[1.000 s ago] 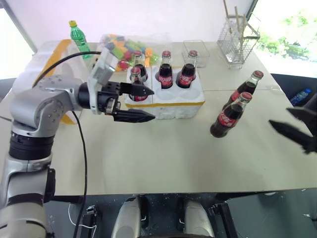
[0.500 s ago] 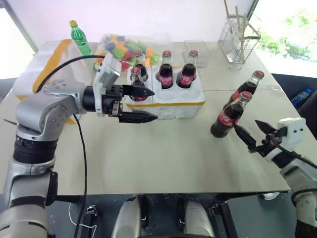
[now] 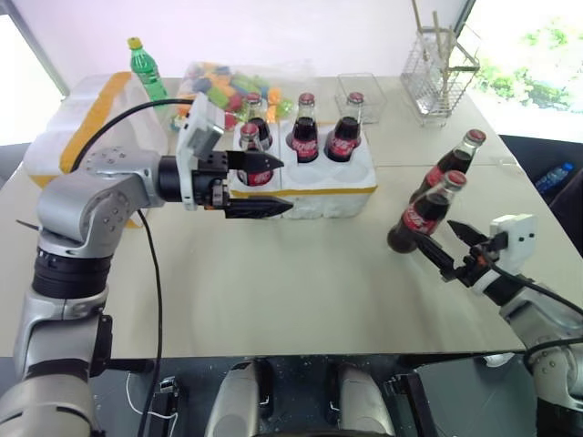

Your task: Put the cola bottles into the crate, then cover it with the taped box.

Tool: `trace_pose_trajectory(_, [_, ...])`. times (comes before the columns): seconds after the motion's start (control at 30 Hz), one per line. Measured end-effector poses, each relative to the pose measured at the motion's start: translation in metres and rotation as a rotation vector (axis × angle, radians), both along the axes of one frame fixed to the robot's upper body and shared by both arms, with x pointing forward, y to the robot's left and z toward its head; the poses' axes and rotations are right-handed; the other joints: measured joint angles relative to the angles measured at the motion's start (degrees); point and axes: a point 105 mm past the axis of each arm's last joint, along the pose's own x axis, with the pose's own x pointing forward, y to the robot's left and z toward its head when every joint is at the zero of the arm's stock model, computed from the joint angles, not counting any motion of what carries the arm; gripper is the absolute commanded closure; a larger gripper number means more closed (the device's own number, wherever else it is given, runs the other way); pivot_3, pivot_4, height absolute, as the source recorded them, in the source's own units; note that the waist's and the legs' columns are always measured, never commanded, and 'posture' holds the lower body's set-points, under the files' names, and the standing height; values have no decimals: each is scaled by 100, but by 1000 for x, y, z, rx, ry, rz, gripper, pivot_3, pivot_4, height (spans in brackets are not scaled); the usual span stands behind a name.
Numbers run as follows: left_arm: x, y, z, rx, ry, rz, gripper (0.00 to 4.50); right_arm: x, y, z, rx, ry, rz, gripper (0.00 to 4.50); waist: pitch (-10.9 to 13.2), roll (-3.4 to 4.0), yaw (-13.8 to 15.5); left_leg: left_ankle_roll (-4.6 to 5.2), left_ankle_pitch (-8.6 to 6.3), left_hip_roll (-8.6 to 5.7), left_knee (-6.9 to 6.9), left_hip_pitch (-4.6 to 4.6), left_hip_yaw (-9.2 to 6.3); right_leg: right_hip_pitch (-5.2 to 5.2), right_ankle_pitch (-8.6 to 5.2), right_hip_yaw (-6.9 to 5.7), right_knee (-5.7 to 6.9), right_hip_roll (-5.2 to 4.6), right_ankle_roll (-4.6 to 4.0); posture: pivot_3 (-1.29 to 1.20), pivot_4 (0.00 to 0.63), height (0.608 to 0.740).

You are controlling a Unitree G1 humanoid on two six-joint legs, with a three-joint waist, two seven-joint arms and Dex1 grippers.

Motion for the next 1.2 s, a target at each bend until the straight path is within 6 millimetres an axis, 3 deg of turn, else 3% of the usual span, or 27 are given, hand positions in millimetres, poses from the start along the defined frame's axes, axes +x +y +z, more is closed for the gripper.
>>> trace_pose_trajectory(0.47, [0,-3,4,-10,-19,-14,30,39,22,-1,8,-30,62,0,0,0,3,-1,1,-2,0,-1,2,0,0,0,0,0,1,0,150,736])
trace_pose_trajectory(0.57, [0,-3,4,-9,-19,-15,0,44,23,-3,13,-32,63,864,0,0,7,-2,2,-2,0,-1,2,0,0,0,1,-1,1,0,150,736])
trace_pose_trajectory(0.63, [0,-3,4,-9,-19,-14,0,44,23,-3,16,-33,66,1690,0,0,6,-2,2,-2,0,-1,2,0,0,0,1,-1,1,0,150,736])
trace_pose_trajectory(0.8, [0,-2,3,-7,-17,-11,0,39,29,4,38,-36,114,1642,4,6,-5,-2,2,-1,0,-2,3,-3,0,1,3,-1,1,0,150,736])
trace_pose_trajectory(0.9, [-1,3,0,3,-9,11,0,40,36,35,31,-93,176,1642,6,9,-11,-2,2,-1,0,-3,4,-6,0,1,5,-1,1,0,150,736])
trace_pose_trajectory(1.1, [-9,17,-2,2,-9,77,0,46,69,140,64,-364,339,1642,7,11,-53,-4,3,6,-6,-2,2,-13,-2,1,11,3,0,0,150,736])
trace_pose_trajectory(1.2, [-12,23,-2,1,-12,123,0,55,100,162,104,-401,440,1642,7,10,-68,-6,4,4,-5,-3,5,-12,-2,1,11,2,0,0,150,736])
